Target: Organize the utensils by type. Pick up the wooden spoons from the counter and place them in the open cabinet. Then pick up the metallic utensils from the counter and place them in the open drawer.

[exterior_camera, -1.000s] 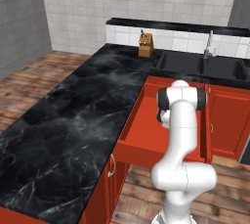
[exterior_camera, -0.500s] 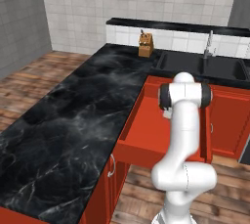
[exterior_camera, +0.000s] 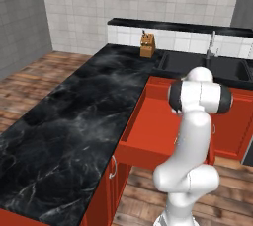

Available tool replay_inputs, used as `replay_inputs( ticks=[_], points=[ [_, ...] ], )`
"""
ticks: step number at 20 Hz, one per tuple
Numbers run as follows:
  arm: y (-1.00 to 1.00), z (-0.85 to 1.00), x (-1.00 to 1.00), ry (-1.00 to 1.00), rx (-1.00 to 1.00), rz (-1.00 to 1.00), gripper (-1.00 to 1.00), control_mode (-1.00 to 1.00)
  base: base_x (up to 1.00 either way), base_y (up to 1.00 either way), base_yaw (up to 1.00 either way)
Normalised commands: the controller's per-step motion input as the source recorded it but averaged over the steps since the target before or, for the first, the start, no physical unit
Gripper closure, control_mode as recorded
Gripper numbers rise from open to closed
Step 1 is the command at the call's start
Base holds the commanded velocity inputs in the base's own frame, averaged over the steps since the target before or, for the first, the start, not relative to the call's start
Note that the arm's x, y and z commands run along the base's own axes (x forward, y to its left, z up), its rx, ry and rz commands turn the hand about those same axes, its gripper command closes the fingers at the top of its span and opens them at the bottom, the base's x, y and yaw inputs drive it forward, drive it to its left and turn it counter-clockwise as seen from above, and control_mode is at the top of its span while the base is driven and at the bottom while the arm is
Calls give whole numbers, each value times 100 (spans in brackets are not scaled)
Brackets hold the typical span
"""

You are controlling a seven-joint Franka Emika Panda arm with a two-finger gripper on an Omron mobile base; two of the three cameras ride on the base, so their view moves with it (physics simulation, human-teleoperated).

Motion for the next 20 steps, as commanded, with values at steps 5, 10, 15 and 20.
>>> replay_inputs(
  ticks=[5, 10, 15, 20],
  points=[
    [13, 78, -69, 0, 0, 23, -100, -100, 0, 0, 0],
    [24, 60, -79, -8, -1, 22, -100, -100, 0, 0, 0],
    [26, 32, -88, -14, 0, 6, -100, -100, 0, 0, 0],
    [25, 33, -90, -3, 0, 0, -100, -100, 0, 0, 0]
  ],
)
